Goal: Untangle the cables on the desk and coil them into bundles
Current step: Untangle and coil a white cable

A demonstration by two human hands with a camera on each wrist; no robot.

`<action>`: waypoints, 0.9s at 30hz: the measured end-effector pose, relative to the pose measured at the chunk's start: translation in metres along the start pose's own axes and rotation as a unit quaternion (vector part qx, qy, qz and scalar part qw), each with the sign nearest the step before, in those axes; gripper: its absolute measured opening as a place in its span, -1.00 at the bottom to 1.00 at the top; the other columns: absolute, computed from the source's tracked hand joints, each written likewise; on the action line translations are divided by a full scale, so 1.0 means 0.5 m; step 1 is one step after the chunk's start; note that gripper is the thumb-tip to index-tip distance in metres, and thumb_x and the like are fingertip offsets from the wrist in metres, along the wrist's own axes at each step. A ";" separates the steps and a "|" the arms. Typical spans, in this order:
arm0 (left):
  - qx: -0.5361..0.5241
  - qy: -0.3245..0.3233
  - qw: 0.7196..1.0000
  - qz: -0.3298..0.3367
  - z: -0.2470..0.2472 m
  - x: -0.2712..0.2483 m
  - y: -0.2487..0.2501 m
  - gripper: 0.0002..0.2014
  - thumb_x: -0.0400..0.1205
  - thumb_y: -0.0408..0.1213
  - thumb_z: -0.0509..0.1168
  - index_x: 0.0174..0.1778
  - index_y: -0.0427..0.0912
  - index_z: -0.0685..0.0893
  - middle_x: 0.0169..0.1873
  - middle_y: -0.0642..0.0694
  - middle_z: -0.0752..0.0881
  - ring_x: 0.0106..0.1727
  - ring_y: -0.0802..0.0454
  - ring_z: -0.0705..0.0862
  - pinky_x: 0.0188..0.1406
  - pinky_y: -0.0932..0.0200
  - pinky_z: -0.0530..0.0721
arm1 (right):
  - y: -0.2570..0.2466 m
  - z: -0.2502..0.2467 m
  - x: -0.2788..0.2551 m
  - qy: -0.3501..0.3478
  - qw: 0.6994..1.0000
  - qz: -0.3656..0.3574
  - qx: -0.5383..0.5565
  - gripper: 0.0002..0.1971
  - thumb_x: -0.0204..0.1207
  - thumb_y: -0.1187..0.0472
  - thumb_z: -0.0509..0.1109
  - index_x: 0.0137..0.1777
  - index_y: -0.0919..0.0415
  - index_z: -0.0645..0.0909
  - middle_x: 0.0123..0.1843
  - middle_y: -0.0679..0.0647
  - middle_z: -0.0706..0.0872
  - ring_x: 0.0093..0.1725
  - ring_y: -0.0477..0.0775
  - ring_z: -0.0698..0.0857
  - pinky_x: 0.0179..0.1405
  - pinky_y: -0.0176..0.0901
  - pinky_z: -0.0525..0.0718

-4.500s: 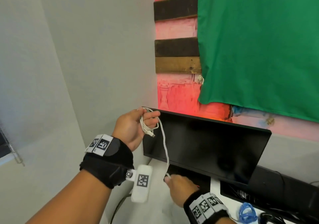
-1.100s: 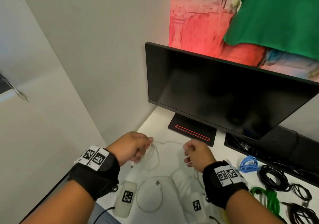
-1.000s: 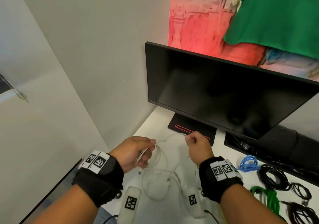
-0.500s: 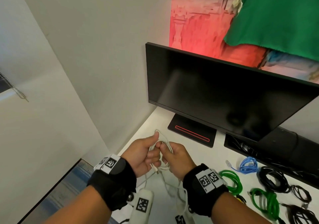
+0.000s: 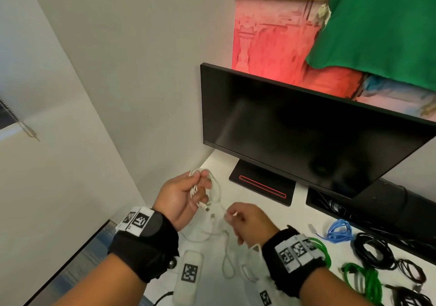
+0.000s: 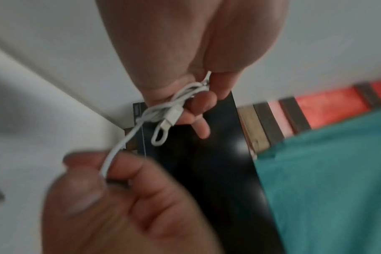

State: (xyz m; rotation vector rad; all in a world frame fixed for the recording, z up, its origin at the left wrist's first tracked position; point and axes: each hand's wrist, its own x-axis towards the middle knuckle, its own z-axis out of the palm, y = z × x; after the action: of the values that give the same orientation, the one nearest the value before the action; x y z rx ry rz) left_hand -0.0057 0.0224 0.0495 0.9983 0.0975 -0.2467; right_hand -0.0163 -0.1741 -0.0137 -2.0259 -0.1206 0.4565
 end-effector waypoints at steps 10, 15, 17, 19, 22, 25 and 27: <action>0.520 -0.091 0.843 0.098 -0.006 -0.014 -0.041 -0.86 0.75 -0.33 0.08 0.09 -0.02 0.51 -0.26 0.10 0.75 -0.37 0.23 0.66 -0.31 0.27 0.65 | -0.076 0.001 -0.024 -0.162 0.969 -0.021 0.187 -0.75 0.40 0.41 0.40 0.06 0.30 0.76 -0.43 -0.08 0.63 -0.55 -0.13 0.56 -0.50 -0.17 0.63; 0.345 0.022 0.935 0.083 0.025 0.008 -0.019 -0.77 0.73 -0.50 0.06 0.11 -0.16 0.56 -0.24 -0.10 0.80 -0.30 0.13 0.71 -0.26 0.11 0.64 | -0.086 0.005 -0.029 -0.173 0.970 0.032 0.166 -0.73 0.48 0.22 0.39 0.11 -0.03 0.80 -0.51 0.06 0.59 -0.60 -0.06 0.41 -0.58 -0.28 0.31; 0.223 0.060 0.970 0.070 0.034 0.018 -0.006 -0.81 0.73 -0.53 0.10 0.13 -0.28 0.59 -0.20 -0.20 0.84 -0.28 0.00 0.77 -0.12 0.01 0.67 | -0.079 0.028 -0.035 -0.178 0.983 -0.016 0.031 -0.66 0.66 0.13 0.30 0.39 -0.11 0.65 -0.49 -0.06 0.66 -0.54 -0.16 0.49 -0.45 -0.35 0.46; 0.245 0.037 0.967 0.064 0.034 0.017 -0.009 -0.82 0.74 -0.50 0.12 0.16 -0.26 0.59 -0.14 -0.17 0.85 -0.23 0.01 0.79 -0.17 0.14 0.70 | -0.077 0.041 -0.036 -0.140 0.988 -0.065 0.003 -0.70 0.69 0.12 0.29 0.36 -0.08 0.68 -0.50 -0.11 0.64 -0.47 -0.20 0.53 -0.31 -0.34 0.52; 0.486 -0.042 0.869 0.083 0.014 -0.003 -0.033 -0.86 0.76 -0.31 0.16 0.14 -0.16 0.60 -0.10 -0.06 0.80 -0.10 0.02 0.77 -0.12 0.14 0.72 | -0.088 0.019 -0.034 -0.095 0.989 -0.108 0.021 -0.80 0.60 0.18 0.40 -0.24 0.09 0.75 -0.56 -0.12 0.59 -0.51 -0.15 0.51 -0.33 -0.23 0.53; 0.533 -0.106 0.837 0.065 -0.010 -0.024 -0.046 -0.65 0.76 0.01 0.08 -0.16 -0.13 0.60 -0.43 0.02 0.70 -0.38 0.08 0.65 -0.26 0.13 0.62 | -0.107 -0.020 -0.028 -0.122 0.989 -0.070 0.049 -0.78 0.45 0.12 0.45 -0.29 0.28 0.76 -0.53 0.00 0.65 -0.55 -0.10 0.51 -0.45 -0.23 0.48; 0.535 -0.131 0.835 0.016 -0.016 -0.036 -0.048 -0.51 0.63 0.28 0.05 -0.33 -0.01 0.61 -0.58 0.12 0.59 -0.53 0.21 0.51 -0.39 0.34 0.49 | -0.105 -0.046 -0.014 -0.146 0.980 -0.023 0.132 -0.68 0.37 0.06 0.44 -0.28 0.37 0.75 -0.49 0.15 0.69 -0.57 -0.03 0.52 -0.54 -0.25 0.46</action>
State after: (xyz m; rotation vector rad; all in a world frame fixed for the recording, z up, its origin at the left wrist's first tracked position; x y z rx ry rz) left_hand -0.0289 0.0195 0.0290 2.0719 -0.3555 -0.4184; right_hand -0.0087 -0.1698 0.0436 -1.6839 -0.2705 0.7009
